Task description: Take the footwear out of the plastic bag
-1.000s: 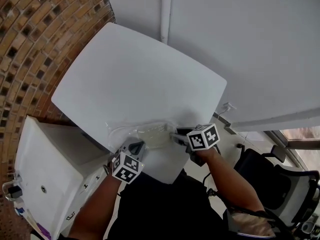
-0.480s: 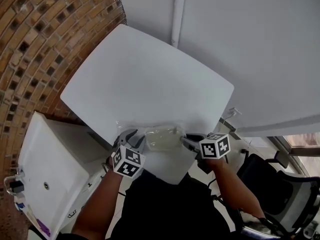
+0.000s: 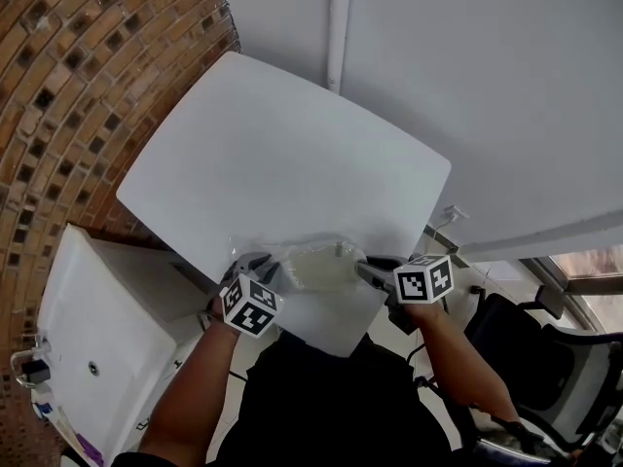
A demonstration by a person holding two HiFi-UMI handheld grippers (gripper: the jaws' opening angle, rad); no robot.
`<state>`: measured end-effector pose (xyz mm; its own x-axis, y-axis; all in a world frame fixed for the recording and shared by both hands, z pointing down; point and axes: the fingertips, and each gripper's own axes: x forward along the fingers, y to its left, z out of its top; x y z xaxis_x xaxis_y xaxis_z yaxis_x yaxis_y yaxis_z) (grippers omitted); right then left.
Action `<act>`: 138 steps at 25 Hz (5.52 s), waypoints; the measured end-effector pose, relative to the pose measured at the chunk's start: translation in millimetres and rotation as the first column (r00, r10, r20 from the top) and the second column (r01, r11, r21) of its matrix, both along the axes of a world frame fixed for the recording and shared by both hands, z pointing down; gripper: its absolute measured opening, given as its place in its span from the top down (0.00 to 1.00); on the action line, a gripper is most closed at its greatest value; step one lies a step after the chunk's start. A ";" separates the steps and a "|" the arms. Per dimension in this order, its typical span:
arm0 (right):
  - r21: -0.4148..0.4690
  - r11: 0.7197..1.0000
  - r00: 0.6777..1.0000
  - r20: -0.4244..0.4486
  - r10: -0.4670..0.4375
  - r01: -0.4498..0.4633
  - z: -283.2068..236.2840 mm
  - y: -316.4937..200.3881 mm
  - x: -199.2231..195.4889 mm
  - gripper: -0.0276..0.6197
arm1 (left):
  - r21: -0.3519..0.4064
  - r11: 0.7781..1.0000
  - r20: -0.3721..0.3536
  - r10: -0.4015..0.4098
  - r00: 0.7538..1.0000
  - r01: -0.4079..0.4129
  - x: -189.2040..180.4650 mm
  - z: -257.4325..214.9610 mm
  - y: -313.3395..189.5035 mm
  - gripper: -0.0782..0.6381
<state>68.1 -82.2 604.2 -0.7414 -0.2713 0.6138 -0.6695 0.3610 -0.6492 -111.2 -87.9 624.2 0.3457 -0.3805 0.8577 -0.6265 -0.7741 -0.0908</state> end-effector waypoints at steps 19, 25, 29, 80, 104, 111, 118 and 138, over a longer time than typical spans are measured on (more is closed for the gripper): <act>0.022 0.986 0.982 0.094 0.162 -0.165 -31.0 -6.4 51.2 0.87 | 0.006 0.999 0.038 0.044 0.998 -0.044 1.4 -1.8 -16.6 0.81; 0.037 0.974 0.971 0.100 0.217 -0.222 -37.8 -5.4 71.4 0.87 | 0.015 0.999 0.073 0.040 0.997 -0.041 -5.2 1.2 -24.5 0.83; 0.043 0.965 0.962 0.102 0.253 -0.258 -40.9 -3.1 82.8 0.87 | 0.014 1.000 0.093 0.014 0.996 -0.015 -16.6 3.6 -30.5 0.85; 0.063 0.917 0.900 0.230 0.371 -0.394 -96.2 6.9 122.0 0.91 | -0.028 0.987 0.159 0.164 0.974 -0.161 31.9 29.3 -49.8 0.88; 0.176 0.850 0.780 0.520 0.349 -0.497 -205.2 47.7 158.8 0.91 | 0.038 0.990 0.198 0.129 0.972 -0.139 53.4 38.2 -129.8 0.88; 0.196 0.902 0.772 0.604 0.198 -0.384 -211.8 61.1 128.3 0.91 | 0.084 0.996 0.041 0.018 0.999 -0.021 59.4 -0.1 -131.7 0.87; 0.138 0.960 0.769 0.630 0.104 -0.243 -183.2 55.4 67.8 0.91 | 0.017 0.940 -0.291 -0.320 0.902 0.340 8.9 -66.0 -106.4 0.87; -0.009 0.965 0.960 -0.096 0.261 -0.263 3.0 52.3 48.4 0.85 | -0.141 0.967 -0.354 -0.249 0.902 0.212 3.6 -81.0 66.4 0.88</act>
